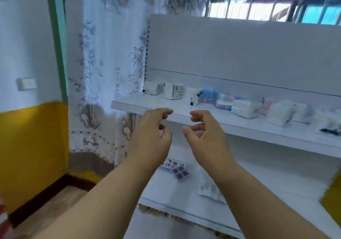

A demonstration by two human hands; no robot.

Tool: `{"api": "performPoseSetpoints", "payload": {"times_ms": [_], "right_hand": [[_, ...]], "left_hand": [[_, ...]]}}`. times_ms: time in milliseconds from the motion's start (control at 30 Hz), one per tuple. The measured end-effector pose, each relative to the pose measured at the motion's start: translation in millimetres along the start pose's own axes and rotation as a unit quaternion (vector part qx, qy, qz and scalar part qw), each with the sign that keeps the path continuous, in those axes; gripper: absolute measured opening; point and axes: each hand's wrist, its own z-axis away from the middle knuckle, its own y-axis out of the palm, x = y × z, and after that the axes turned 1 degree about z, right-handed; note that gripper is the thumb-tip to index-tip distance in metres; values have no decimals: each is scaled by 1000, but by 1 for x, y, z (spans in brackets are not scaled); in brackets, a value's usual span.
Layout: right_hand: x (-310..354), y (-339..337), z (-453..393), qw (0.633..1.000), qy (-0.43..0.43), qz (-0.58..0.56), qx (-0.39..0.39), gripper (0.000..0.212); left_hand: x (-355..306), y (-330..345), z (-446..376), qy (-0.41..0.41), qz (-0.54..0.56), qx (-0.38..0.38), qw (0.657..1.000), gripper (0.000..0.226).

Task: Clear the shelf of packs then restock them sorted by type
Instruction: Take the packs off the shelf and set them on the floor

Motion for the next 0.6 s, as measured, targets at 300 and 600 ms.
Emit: {"api": "performPoseSetpoints", "payload": {"times_ms": [300, 600], "right_hand": [[-56, -42, -52, 999, 38, 17, -4, 38], [-80, 19, -164, 995, 38, 87, -16, 43]], "left_hand": [[-22, 96, -46, -4, 15, 20, 1000, 35], [53, 123, -159, -2, -31, 37, 999, 33]]}}
